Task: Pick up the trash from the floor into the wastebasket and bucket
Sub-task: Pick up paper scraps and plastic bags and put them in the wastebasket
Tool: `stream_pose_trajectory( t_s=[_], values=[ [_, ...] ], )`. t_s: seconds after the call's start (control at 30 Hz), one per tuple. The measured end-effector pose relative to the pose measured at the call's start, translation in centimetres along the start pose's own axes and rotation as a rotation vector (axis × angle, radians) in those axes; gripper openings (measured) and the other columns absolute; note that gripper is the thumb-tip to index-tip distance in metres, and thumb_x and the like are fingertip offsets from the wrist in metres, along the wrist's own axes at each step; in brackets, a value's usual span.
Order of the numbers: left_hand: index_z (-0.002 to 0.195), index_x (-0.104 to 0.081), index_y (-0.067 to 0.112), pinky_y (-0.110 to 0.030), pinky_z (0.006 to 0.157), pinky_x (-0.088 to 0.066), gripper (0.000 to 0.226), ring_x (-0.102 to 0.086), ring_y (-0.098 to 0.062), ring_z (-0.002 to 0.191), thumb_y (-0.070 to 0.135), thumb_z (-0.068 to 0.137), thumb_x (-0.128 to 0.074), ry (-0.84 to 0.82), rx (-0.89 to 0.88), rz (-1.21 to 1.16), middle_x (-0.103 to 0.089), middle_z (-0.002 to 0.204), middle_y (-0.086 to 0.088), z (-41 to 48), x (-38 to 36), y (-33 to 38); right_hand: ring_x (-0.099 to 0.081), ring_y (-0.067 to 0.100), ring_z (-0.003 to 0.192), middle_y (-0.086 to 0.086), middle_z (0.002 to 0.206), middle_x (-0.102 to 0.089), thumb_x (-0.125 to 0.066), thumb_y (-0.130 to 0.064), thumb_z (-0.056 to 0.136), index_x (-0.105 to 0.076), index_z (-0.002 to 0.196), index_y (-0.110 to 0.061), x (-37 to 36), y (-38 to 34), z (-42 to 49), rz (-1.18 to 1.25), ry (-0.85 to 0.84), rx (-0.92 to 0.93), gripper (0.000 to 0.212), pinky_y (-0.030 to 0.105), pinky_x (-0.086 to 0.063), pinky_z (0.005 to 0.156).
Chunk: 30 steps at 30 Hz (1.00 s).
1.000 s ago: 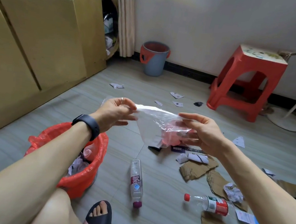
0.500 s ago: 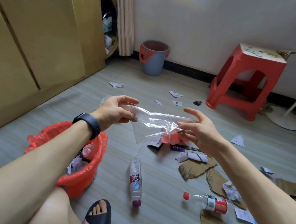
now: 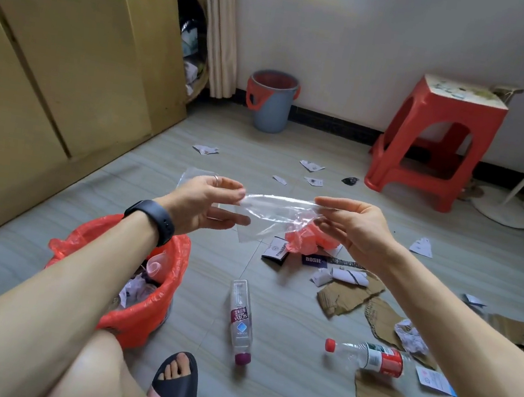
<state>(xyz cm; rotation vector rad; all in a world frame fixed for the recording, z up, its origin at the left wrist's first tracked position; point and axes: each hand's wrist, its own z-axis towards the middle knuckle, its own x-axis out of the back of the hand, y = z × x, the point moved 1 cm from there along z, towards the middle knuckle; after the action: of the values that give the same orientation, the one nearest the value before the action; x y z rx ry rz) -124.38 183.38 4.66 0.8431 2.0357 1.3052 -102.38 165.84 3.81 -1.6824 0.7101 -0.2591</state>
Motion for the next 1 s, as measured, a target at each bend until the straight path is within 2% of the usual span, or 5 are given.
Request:
stream_pose_trajectory(
  t_s=[0.17, 0.37, 0.6, 0.8, 1.0],
  values=[
    [0.115, -0.064, 0.012, -0.046, 0.095, -0.055, 0.037, -0.074, -0.033, 0.083, -0.004, 0.082, -0.071, 0.098, -0.112, 0.009, -0.071, 0.11, -0.015, 0.4, 0.2, 0.0, -0.072, 0.028, 0.085, 0.021, 0.098, -0.073, -0.068, 0.007, 0.081, -0.071, 0.107, 0.009, -0.4, 0.0, 0.4, 0.139, -0.063, -0.078, 0.026, 0.029, -0.062, 0.077],
    [0.108, -0.069, 0.009, -0.042, 0.082, -0.059, 0.034, -0.074, -0.032, 0.081, -0.01, 0.079, -0.071, 0.113, -0.158, 0.008, -0.071, 0.107, -0.016, 0.2, 0.3, 0.1, -0.072, 0.035, 0.094, 0.029, 0.109, -0.07, -0.07, 0.016, 0.076, -0.06, 0.123, -0.005, -0.2, 0.2, 0.6, 0.127, -0.019, -0.108, 0.053, 0.034, -0.062, 0.078],
    [0.111, -0.069, 0.017, -0.046, 0.103, -0.049, 0.041, -0.071, -0.031, 0.096, 0.01, 0.072, -0.076, 0.01, -0.042, 0.039, -0.071, 0.113, -0.019, -0.3, 0.9, -0.2, -0.071, 0.032, 0.096, 0.028, 0.114, -0.069, -0.068, 0.015, 0.081, -0.069, 0.108, 0.004, -0.3, 0.4, 0.3, -0.03, -0.022, -0.051, 0.029, 0.032, -0.062, 0.08],
    [0.123, -0.059, 0.028, -0.047, 0.085, -0.056, 0.031, -0.071, -0.04, 0.097, 0.025, 0.093, -0.064, -0.155, 0.102, 0.096, -0.071, 0.117, -0.008, -0.8, 1.6, -0.5, -0.071, 0.041, 0.085, 0.03, 0.098, -0.068, -0.068, -0.007, 0.092, -0.06, 0.113, -0.001, -0.9, 1.0, -0.4, -0.304, -0.083, 0.025, 0.023, 0.039, -0.063, 0.075],
    [0.1, -0.064, 0.024, -0.03, 0.068, -0.057, 0.016, -0.072, -0.021, 0.076, 0.011, 0.091, -0.066, 0.038, 0.032, -0.15, -0.067, 0.082, -0.002, -0.1, 1.4, 0.1, -0.068, 0.026, 0.074, 0.019, 0.087, -0.074, -0.068, -0.009, 0.093, -0.062, 0.111, -0.009, -1.6, 0.7, -0.5, -0.358, -0.141, 0.136, 0.019, 0.034, -0.061, 0.068]
  ],
)
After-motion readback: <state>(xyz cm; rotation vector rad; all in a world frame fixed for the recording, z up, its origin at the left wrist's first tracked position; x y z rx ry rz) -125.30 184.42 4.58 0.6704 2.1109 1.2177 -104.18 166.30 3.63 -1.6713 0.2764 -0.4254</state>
